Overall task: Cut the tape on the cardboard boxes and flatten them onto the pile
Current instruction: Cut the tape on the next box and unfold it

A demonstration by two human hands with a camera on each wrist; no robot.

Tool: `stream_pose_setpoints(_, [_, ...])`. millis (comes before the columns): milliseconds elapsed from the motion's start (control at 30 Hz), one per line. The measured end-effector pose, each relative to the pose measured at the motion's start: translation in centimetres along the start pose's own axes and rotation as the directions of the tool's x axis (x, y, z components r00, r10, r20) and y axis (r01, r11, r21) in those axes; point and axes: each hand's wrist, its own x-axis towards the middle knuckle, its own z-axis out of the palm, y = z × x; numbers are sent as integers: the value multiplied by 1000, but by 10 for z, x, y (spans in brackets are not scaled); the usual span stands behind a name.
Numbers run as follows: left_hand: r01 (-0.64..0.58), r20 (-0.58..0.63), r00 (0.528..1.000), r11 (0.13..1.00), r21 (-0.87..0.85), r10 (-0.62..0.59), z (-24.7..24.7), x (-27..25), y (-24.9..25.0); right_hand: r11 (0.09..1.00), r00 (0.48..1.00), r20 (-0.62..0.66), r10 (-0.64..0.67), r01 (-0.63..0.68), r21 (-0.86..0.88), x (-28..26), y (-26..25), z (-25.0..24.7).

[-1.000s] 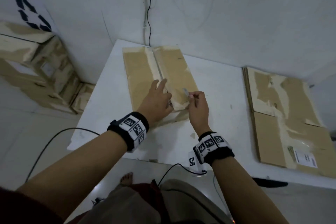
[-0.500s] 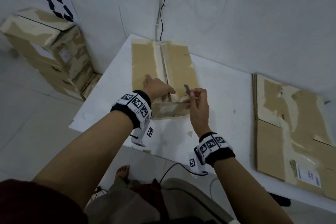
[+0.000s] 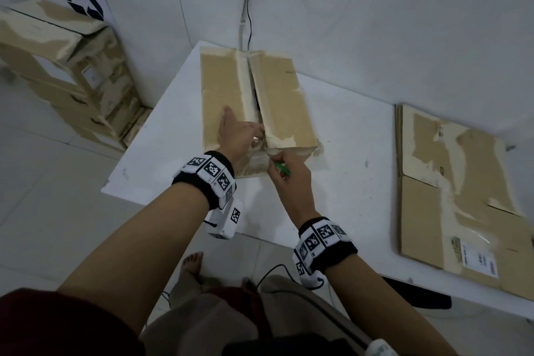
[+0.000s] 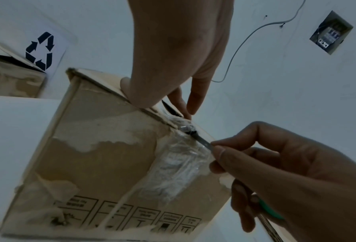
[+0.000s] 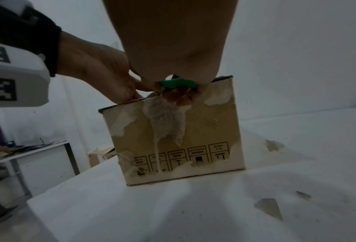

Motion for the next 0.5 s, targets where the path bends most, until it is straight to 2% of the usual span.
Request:
stream_pose_setpoints(100, [32,-12,999,997,-73,-33,-3,-54,38,999,1000,-6,23,-24,-48,2,-5,6])
stream_pose_setpoints(167, [-9,-6,1000,996,-93,8,-5,-79,55,990,1000,-10,20,-21,-140,1,-5,9])
stream_pose_setpoints(233, [-41,-22,999,996,-73,40,-5,-82,56,984,1000,-22,22,-26,-175,-1,-5,11])
stream_pose_setpoints(333, [-35,-46,998,999,-15,34,-5,-78,53,990,998,-36,50,-54,-131,-2,-6,12])
stream_pose_setpoints(500, [-55,-56,997,997,-50,52,-3,-84,54,994,998,-14,56,-57,-94,6,-13,18])
